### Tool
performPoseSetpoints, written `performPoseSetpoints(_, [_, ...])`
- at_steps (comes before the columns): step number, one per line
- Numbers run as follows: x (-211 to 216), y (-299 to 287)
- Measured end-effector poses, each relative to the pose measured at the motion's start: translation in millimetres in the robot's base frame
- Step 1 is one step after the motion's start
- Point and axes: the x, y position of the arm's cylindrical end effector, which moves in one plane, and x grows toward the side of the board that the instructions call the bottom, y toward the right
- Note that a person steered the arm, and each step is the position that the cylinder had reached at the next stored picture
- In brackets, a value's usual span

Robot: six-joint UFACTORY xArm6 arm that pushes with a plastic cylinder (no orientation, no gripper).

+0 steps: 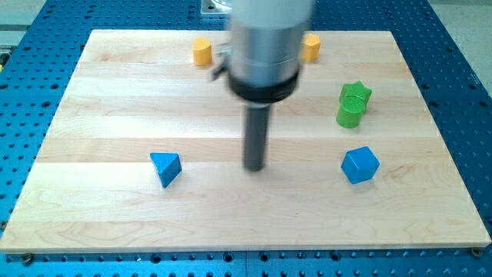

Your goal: Move the triangle to the bottom left

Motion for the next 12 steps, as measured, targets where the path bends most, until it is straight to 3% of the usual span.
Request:
performPoseSetpoints(2, [13.0, -110.3])
performPoseSetpoints(5, [-15.1, -93.8])
performPoseSetpoints(12, [-10.7, -224.9])
